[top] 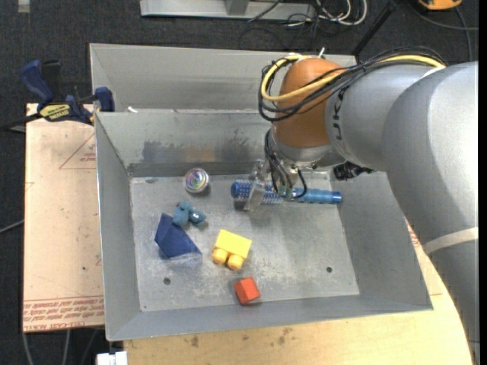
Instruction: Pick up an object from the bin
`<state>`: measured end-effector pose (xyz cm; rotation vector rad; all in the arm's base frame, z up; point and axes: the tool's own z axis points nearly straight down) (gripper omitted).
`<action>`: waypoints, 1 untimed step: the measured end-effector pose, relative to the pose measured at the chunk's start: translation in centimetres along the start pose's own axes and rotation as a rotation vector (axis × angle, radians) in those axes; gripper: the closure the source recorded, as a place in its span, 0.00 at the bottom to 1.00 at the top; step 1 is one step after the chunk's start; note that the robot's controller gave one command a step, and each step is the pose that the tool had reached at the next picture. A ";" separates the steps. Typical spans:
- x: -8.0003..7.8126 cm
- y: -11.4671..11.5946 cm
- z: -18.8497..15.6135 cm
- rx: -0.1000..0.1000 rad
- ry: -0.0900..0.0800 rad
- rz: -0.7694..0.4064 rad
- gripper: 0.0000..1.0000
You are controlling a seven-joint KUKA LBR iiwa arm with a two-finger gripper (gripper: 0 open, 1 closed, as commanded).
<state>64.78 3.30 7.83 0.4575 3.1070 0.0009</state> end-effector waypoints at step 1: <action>0.6 -0.3 -16.2 -0.003 -0.007 0.026 1.00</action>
Offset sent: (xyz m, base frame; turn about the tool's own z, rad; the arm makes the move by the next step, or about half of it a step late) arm -0.0084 -0.0019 0.1580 0.0294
